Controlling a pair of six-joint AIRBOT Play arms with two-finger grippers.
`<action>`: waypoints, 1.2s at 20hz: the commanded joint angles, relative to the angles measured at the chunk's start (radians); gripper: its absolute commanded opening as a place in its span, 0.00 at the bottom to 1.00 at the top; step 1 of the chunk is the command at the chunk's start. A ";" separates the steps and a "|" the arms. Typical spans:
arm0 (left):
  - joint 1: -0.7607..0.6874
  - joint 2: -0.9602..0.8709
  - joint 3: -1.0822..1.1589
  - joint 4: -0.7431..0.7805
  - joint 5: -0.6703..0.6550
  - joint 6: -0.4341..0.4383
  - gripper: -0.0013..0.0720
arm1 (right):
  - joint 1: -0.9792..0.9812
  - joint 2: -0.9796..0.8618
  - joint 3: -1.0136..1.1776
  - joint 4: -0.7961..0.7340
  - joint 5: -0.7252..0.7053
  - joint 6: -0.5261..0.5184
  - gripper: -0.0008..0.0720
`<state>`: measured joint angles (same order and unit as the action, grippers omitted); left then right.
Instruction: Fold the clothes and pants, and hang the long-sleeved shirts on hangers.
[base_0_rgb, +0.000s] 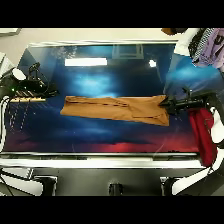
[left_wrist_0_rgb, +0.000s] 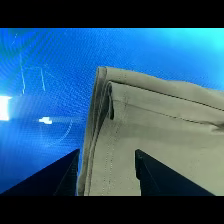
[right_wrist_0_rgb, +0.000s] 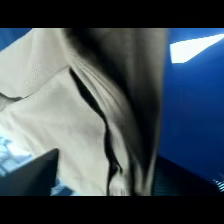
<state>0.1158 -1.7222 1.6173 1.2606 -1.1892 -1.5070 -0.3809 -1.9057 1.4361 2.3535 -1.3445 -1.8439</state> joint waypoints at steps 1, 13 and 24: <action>0.001 -0.001 0.000 0.000 0.000 0.000 0.58 | 0.050 -0.002 0.000 -0.040 0.027 0.008 0.43; -0.189 -0.092 -0.002 -0.338 0.019 -0.036 0.03 | 0.047 0.323 0.001 -0.187 -0.043 0.217 0.05; -0.735 -0.315 0.004 -0.853 0.515 -0.121 0.03 | 0.047 0.498 0.204 -0.282 -0.173 0.317 0.05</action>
<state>-0.5083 -1.9911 1.6188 0.5865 -0.8268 -1.6188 -0.3347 -1.4254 1.5810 2.0850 -1.4952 -1.5509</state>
